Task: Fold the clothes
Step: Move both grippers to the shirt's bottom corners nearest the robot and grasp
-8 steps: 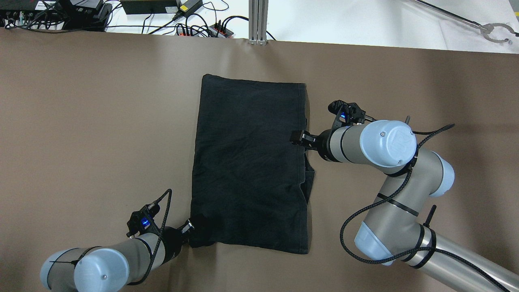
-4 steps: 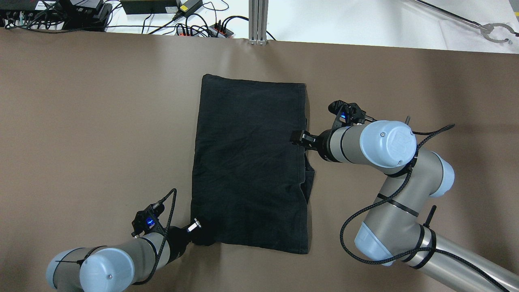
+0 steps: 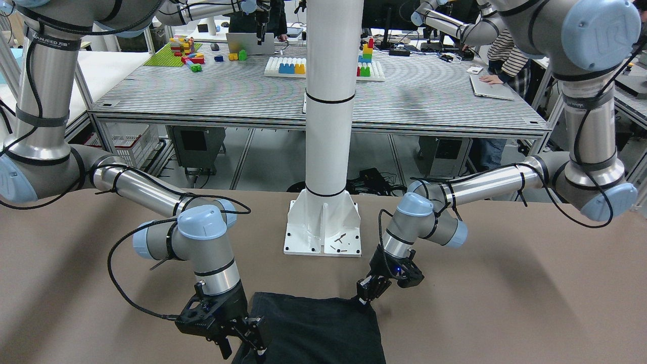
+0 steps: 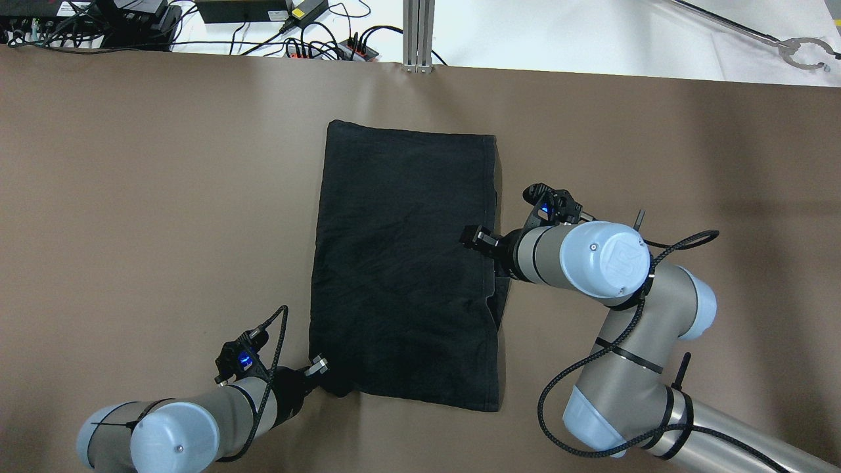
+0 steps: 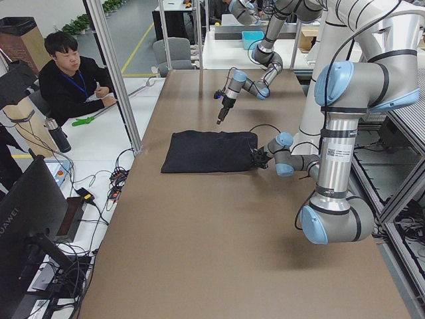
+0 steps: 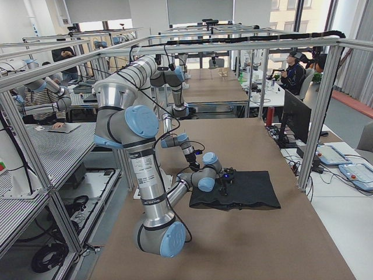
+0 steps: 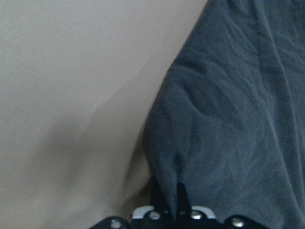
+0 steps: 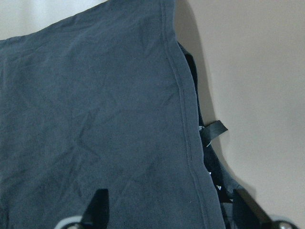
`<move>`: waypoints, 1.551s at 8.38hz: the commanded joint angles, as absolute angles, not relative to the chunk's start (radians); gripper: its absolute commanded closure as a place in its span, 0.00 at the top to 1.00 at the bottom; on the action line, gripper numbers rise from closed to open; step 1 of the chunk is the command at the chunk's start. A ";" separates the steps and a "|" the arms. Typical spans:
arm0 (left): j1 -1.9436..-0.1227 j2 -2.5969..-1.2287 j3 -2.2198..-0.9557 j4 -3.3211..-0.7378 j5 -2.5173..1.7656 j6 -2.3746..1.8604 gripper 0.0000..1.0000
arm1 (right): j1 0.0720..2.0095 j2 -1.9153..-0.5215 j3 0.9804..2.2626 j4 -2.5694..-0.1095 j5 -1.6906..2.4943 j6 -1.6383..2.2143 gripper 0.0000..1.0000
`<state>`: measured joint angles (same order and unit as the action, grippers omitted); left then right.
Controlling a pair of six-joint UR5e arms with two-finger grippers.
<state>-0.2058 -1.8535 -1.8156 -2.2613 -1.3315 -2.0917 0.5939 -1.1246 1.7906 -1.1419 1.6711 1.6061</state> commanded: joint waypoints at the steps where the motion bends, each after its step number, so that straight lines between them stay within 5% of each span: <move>1: -0.204 -1.855 -1.815 -2.260 -1.331 -2.088 0.00 | 0.507 -1.144 1.789 -1.173 1.614 1.780 0.93; 9: -0.206 -1.850 -1.815 -2.258 -1.331 -2.079 0.00 | 0.370 -1.186 1.752 -1.172 1.463 1.815 0.89; 13: -0.206 -1.852 -1.815 -2.258 -1.331 -2.069 0.00 | 0.341 -1.183 1.755 -1.160 1.411 1.887 0.46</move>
<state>-0.2055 -1.8506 -1.8147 -2.2580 -1.3315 -2.0742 0.3591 -1.1841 1.7527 -1.1625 1.4353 1.8443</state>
